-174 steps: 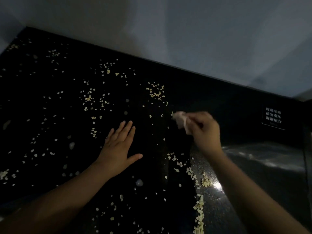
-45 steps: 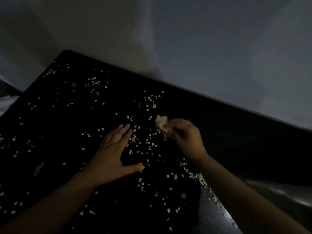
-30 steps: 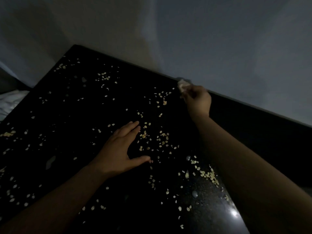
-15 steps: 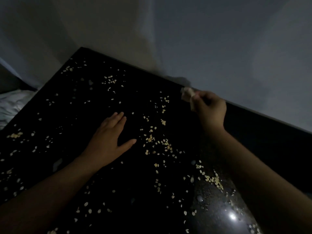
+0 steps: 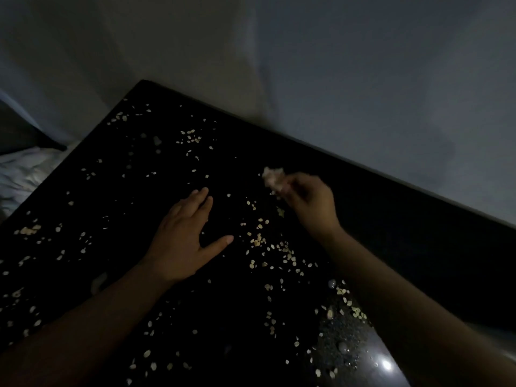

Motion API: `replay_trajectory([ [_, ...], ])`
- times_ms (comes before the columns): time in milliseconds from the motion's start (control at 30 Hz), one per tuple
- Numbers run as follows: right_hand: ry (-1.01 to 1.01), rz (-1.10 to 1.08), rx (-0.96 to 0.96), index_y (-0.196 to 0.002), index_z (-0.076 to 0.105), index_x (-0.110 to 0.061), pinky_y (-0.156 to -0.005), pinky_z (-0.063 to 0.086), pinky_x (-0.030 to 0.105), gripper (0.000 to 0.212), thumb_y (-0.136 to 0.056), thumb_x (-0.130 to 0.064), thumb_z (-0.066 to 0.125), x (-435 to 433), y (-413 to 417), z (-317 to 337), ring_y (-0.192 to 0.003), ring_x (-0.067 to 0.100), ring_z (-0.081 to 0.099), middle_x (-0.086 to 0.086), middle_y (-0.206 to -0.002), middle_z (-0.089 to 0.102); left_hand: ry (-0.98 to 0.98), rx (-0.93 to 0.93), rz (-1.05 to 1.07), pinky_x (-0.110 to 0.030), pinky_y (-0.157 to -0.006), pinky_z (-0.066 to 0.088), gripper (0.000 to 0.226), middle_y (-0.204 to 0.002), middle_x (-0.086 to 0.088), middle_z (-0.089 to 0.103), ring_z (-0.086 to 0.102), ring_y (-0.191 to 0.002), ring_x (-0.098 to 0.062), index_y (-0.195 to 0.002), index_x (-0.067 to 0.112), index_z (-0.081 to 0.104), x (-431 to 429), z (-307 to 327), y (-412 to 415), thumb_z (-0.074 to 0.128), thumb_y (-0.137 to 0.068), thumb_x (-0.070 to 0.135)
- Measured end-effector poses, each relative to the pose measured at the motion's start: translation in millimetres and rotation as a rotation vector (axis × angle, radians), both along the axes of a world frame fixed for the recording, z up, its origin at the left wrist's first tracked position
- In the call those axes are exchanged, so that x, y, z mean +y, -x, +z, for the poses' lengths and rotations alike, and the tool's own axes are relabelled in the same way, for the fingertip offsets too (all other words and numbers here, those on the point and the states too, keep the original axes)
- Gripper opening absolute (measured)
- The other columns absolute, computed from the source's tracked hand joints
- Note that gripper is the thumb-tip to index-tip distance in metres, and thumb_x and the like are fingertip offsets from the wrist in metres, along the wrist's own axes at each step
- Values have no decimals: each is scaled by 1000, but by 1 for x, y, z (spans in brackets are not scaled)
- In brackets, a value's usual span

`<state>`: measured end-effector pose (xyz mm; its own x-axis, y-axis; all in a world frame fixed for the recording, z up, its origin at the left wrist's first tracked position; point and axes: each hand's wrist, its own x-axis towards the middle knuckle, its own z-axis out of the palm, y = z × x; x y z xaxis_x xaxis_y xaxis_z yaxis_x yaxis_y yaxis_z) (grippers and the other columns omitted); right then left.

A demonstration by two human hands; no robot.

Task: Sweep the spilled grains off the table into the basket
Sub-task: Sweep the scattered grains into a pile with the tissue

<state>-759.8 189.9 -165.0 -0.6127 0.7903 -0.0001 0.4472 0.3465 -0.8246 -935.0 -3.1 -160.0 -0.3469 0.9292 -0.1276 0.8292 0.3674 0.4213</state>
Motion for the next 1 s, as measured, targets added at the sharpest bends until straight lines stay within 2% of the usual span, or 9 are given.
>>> replay_trajectory([
  [100,185,73,45,-96,69,-14,-75,53,30,12,-92,-10,59,-39,-27,15,-85,12,64,-7,-91,67,-3,0,-10,-30,-117,10,100,-159,4,9,5,-144,-9,-149,13,25,0,2,0,28,-73,79],
  [167,273,-45,143,-97,68,-12,-72,55,29,13,-93,-7,57,-39,-31,25,-83,15,66,0,-92,69,-10,0,-18,-28,-115,7,101,-159,4,8,3,-143,-6,-149,13,25,-1,3,0,28,-73,78],
  [367,187,-430,223,-83,67,-14,-72,58,33,11,-89,-23,65,31,13,20,-69,5,67,-5,-75,71,-8,1,-28,-29,-116,8,101,-159,3,9,4,-144,-8,-149,12,25,-2,0,2,29,-73,79],
  [467,101,-362,127,-86,68,-21,-82,57,39,3,-88,-24,67,32,23,2,-78,0,67,-5,-91,71,-7,3,-30,-31,-117,10,100,-159,2,10,6,-145,-10,-149,13,25,-2,-1,3,30,-74,78],
  [600,-45,-54,15,-100,70,-21,-83,53,34,13,-90,-28,64,-17,7,-1,-92,6,60,-9,-99,65,-15,6,-35,-33,-118,11,101,-159,2,10,5,-145,-10,-149,13,25,-3,-2,3,32,-73,79],
  [700,61,64,51,-98,69,-26,-84,52,41,11,-91,-22,61,-51,-13,3,-96,14,60,-9,-100,65,-14,10,-44,-29,-116,5,103,-159,4,6,0,-144,-7,-150,15,23,-4,-3,4,33,-71,80],
  [833,238,-41,175,-94,69,-24,-76,57,38,10,-90,-18,63,-50,-13,26,-87,19,67,2,-95,70,-18,8,-64,-26,-115,1,105,-159,6,2,-6,-142,-2,-151,16,20,-5,-3,7,33,-70,82],
  [933,84,-250,170,-90,69,-16,-73,55,28,7,-90,-12,63,-9,10,29,-79,11,66,-3,-84,70,-21,1,-72,-26,-115,0,105,-159,7,2,-8,-141,-1,-151,16,19,-6,-4,8,33,-70,82],
  [1000,19,-334,167,-83,67,-10,-70,53,32,10,-89,-17,63,19,33,30,-72,12,63,2,-76,67,-23,1,-74,-26,-115,0,107,-159,7,1,-8,-141,-1,-151,16,19,-6,-5,8,32,-70,84],
])
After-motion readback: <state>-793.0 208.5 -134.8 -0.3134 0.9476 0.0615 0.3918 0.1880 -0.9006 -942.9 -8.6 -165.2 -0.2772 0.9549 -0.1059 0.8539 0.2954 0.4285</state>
